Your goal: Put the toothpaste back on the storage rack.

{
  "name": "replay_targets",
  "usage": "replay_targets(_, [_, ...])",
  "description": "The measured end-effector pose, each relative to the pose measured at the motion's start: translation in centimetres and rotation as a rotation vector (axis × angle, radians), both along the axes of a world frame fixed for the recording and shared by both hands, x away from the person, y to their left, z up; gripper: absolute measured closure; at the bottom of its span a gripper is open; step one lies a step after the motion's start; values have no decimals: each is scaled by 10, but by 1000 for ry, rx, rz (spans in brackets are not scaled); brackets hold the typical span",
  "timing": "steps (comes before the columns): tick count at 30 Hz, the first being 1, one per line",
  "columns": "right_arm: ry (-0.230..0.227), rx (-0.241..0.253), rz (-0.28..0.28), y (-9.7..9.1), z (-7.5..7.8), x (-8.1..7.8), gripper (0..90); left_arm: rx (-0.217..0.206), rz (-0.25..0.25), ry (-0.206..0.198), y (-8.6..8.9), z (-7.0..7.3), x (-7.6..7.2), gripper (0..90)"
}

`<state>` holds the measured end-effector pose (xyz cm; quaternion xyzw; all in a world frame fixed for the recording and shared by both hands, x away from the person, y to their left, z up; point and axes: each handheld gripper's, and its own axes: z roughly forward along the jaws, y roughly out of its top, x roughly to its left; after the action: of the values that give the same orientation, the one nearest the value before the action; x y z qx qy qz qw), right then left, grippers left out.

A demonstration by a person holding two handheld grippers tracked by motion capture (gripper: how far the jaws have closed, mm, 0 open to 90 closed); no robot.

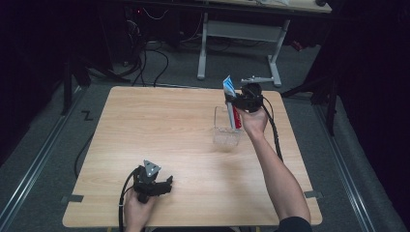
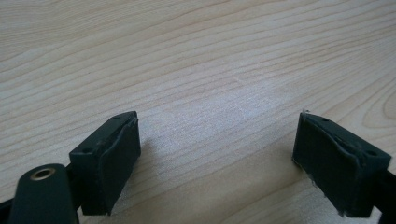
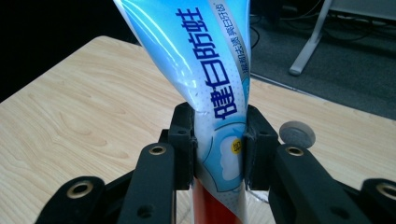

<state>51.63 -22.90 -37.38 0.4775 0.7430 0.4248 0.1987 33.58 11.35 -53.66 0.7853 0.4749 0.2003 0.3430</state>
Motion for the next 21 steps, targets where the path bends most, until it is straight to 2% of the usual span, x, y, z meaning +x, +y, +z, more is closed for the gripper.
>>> replay_targets(5, [7,9,-2,-3,-6,-1,693,1,-1,3,0,0,0,151])
replay_targets(9, [16,-17,-3,-3,-12,-2,692,1,-1,2,0,0,0,151])
replay_targets(21, [37,-17,-3,-7,-23,-6,689,0,0,3,0,0,0,151])
